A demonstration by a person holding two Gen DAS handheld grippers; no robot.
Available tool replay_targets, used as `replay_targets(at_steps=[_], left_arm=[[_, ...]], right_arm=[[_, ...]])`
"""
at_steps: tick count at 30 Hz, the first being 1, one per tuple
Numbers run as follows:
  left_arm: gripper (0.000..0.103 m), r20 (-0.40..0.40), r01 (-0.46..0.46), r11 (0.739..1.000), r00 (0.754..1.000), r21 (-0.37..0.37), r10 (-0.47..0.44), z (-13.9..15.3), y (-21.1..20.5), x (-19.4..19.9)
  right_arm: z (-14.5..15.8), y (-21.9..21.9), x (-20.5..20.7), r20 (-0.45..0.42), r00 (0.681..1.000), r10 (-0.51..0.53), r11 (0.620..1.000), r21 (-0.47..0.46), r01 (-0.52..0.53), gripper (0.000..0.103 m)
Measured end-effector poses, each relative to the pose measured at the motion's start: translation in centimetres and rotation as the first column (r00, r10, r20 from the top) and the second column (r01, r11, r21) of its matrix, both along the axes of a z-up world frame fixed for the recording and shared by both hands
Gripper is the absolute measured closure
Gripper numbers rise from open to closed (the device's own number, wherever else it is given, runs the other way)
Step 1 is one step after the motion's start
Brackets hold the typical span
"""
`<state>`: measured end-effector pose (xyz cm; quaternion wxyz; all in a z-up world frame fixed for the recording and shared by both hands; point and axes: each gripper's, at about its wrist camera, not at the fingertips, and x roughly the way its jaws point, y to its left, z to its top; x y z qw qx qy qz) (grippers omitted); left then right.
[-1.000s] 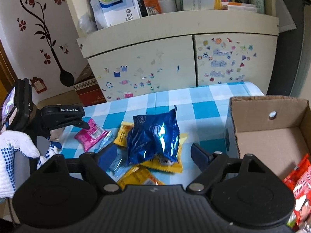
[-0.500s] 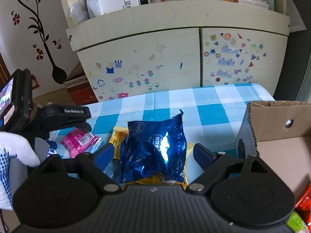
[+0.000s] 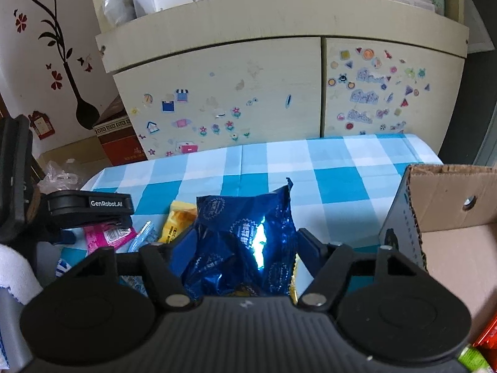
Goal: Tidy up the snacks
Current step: 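Lift the dark blue and pink bags and carry both toward the box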
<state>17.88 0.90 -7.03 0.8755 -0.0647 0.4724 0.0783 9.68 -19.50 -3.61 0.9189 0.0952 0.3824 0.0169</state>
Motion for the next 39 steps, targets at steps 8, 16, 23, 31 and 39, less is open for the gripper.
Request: replay_targets(at_steps=[8,16,23,31,39], left_arm=[[0.043,-0.007,0.019,0.999,1.000,-0.039,-0.019,0.6,0.4,-0.9],[0.043,-0.001,-0.006,0.998,1.000,-0.055,0.006,1.6,1.5,-2.7],[0.043,0.023,-0.011,0.998,1.000,-0.060,0.013,3.1,2.2,-4.4],[0.043,0.051,0.003,0.997,0.999,-0.071,0.000,4.6,2.4,-6.6],[0.043,0.064,0.006,0.995,0.998,-0.101,0.000,5.2,2.5,-8.6]], right_arm=[[1.4,0.4,-0.6,0.031,0.999,0.022,1.000,0.019,-0.023,0.039],[2.8,0.5,-1.5,0.048,0.998,0.038,0.999,0.031,-0.039,0.039],[4.0,0.6,-2.7,0.063,0.996,0.059,0.998,0.026,-0.060,0.039],[5.7,0.6,-4.2,0.083,0.993,0.083,0.996,0.016,-0.085,0.039],[7.3,-0.6,-6.2,0.091,0.993,0.076,0.996,0.036,-0.079,0.039]])
